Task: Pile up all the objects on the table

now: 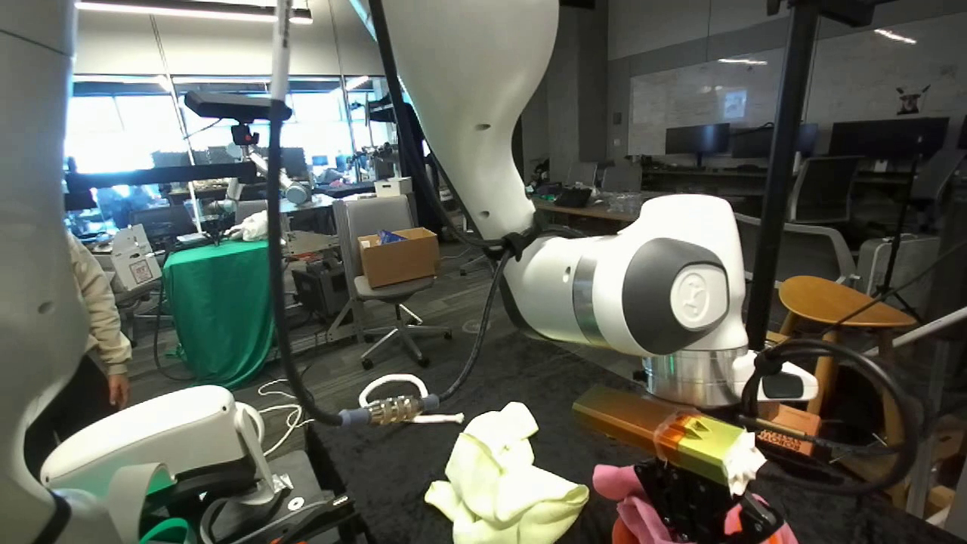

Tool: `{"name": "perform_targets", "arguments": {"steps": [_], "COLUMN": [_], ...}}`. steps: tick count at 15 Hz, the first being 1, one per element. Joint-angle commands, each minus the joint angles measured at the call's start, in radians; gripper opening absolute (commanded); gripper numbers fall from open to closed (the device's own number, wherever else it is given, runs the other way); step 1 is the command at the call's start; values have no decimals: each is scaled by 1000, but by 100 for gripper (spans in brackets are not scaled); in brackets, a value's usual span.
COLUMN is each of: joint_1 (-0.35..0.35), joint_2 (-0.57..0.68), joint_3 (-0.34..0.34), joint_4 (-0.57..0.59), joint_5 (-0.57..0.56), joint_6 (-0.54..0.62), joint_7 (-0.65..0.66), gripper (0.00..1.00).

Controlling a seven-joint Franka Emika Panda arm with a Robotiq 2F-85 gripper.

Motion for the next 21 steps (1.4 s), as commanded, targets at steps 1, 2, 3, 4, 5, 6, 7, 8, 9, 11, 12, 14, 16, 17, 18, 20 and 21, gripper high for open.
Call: {"name": "perform_targets", "arguments": {"steps": [1,2,3,4,5,6,7,8,9,11,12,14,16,17,18,20,21], "joint_1": [14,17,21,27,30,35,38,40,41,42,43,41,38,37,38,34,35], "joint_2": [61,75,82,91,99,107,113,116,115,112,109,94,74,60,47,18,-1], "joint_3": [15,20,19,17,19,18,18,17,16,15,13,13,11,9,5,2,-1], "joint_4": [30,35,35,37,41,46,51,54,54,54,51,43,29,20,12,-3,-14], "joint_5": [-4,-3,-10,-16,-15,-16,-16,-15,-16,-16,-19,-21,-26,-31,-40,-54,-65], "joint_6": [-22,-26,-29,-28,-30,-33,-37,-40,-40,-46,-43,-43,-38,-34,-25,-18,-9], "joint_7": [-63,-73,-79,-79,-87,-86,-91,-92,-93,-97,-94,-100,-109,-114,-112,-123,-122], "gripper": [3,3,3,3,3,3,3,4,4,29,33,49,65,72,78,94,100]}}
